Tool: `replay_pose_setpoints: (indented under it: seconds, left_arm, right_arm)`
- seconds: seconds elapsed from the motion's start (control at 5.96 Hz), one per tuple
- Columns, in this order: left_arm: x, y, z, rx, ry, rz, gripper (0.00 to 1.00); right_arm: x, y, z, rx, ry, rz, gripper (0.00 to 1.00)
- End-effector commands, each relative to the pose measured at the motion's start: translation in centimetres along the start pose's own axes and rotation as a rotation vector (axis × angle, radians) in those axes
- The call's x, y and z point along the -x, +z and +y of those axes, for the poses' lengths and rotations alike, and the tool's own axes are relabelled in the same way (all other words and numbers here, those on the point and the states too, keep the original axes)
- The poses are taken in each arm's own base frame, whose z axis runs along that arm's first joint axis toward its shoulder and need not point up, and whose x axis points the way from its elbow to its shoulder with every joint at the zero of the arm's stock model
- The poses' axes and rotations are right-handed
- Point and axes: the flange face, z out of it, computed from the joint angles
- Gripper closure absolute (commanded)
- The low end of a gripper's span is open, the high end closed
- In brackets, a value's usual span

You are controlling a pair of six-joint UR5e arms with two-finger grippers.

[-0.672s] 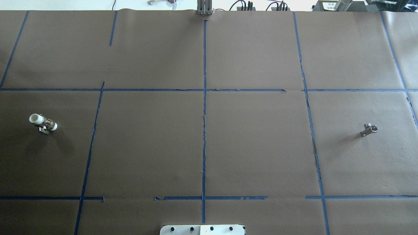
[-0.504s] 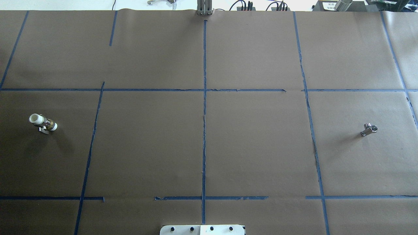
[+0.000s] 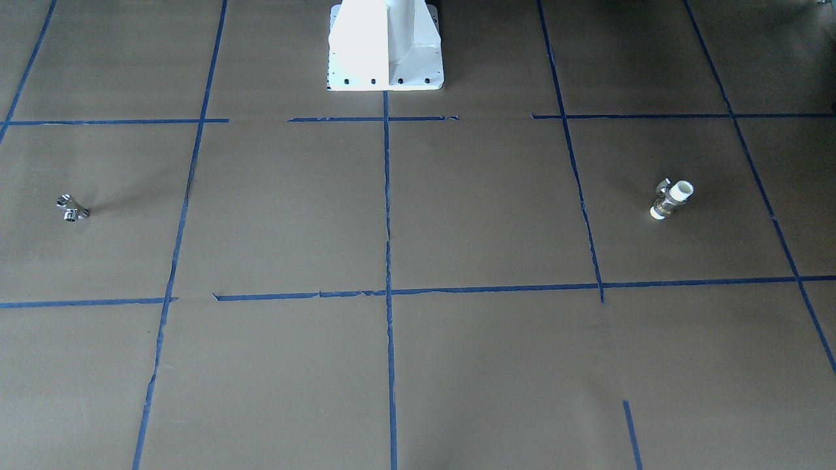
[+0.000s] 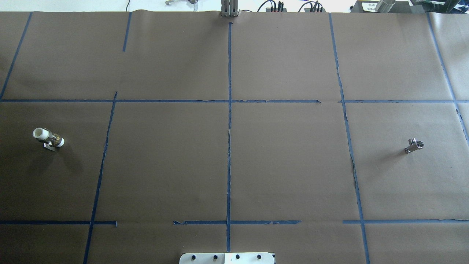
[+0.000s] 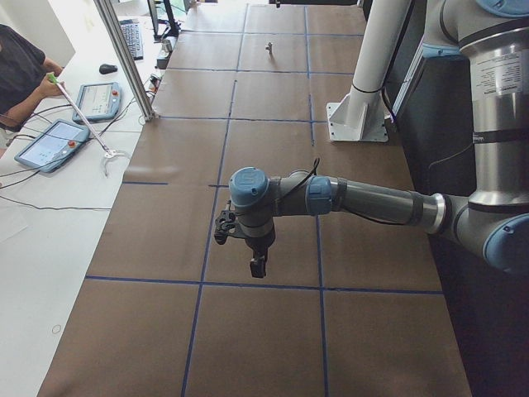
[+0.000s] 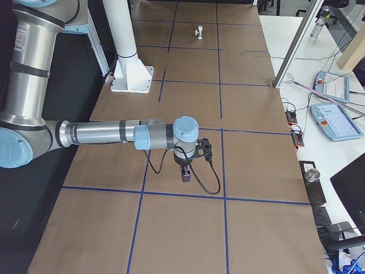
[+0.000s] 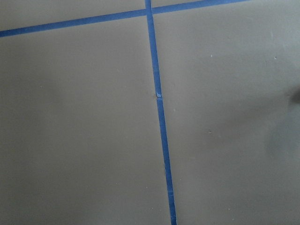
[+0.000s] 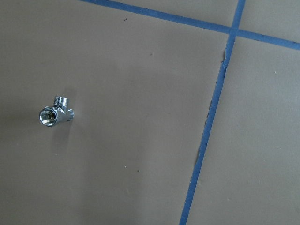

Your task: Assemble PPR valve and pipe with both arms

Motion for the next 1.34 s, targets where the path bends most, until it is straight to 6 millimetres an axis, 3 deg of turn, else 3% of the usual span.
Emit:
replay_pose_setpoints:
  seconds: [0.0,0.34,1.01,1.18]
  left_arm:
    - [-0.7,-0.2,1.5,-0.008,0.007,0.029,0.0]
    - [-2.9,0.2,0.3,-0.065,0.068,0.104,0.0]
    - [-15.8,5.4,-3.4,-0.09,0.04,0.169,0.0]
    - [-18.9,6.4,-5.5,-0.102,0.0,0.125,0.0]
  right_arm:
    - [-0.3,0.7,1.2,0.014,0.023,-0.018,0.0]
    - [0.2,0.6,0.8,-0.023,-0.018,-0.05,0.0]
    - [0.6,0.4,0.7,-0.028,-0.028,-0.052,0.0]
    - [0.6,0.5,0.8,-0.025,-0.028,-0.053,0.0]
